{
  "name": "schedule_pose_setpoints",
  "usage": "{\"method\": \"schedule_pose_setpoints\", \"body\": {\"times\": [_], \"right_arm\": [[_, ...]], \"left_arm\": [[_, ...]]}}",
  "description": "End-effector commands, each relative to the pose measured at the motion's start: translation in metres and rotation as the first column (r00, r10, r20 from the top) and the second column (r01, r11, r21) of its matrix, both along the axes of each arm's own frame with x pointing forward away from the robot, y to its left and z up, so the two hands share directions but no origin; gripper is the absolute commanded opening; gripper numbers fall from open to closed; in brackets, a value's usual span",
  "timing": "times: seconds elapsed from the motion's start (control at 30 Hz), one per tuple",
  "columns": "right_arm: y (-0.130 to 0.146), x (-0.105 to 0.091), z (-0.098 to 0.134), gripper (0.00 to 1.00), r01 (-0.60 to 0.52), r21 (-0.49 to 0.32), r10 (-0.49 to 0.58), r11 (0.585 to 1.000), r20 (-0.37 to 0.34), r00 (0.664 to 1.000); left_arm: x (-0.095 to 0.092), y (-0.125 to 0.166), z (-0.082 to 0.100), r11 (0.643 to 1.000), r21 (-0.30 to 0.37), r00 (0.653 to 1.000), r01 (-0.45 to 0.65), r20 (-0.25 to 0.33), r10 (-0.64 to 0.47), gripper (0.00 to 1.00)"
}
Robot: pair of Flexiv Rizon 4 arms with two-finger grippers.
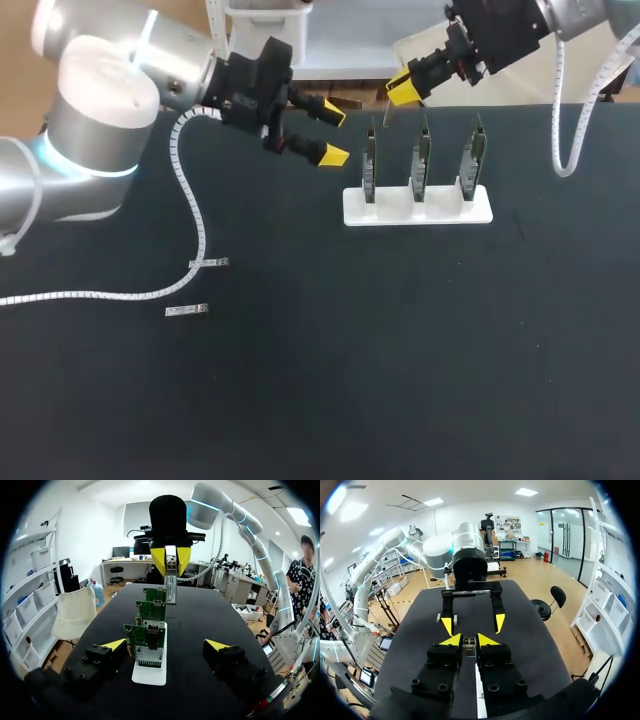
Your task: Pick up the optical module with the left hand, and insert it into the network port with the right hand.
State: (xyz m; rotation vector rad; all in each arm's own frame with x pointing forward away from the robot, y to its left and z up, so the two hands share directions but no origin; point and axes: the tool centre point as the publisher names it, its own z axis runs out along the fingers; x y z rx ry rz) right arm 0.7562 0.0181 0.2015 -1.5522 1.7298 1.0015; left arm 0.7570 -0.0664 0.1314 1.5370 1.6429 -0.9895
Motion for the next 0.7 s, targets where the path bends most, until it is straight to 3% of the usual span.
{"method": "schedule_pose_setpoints", "body": {"times": [0.03,0.7], "right_arm": [[-0.0020,-0.0015,0.0005,0.00,0.003,0.007,-0.003,1.000,-0.003,1.000],[-0.0045,-0.0040,0.0050,0.00,-0.016,0.003,0.016,1.000,0.029,0.999]], "left_arm": [[0.0042,-0.0022,0.0013,1.000,0.013,1.000,0.007,-0.009,-0.007,1.00],[0.0048,-0.0045,0.0013,1.000,0.028,1.000,-0.007,-0.019,0.008,1.00]]}}
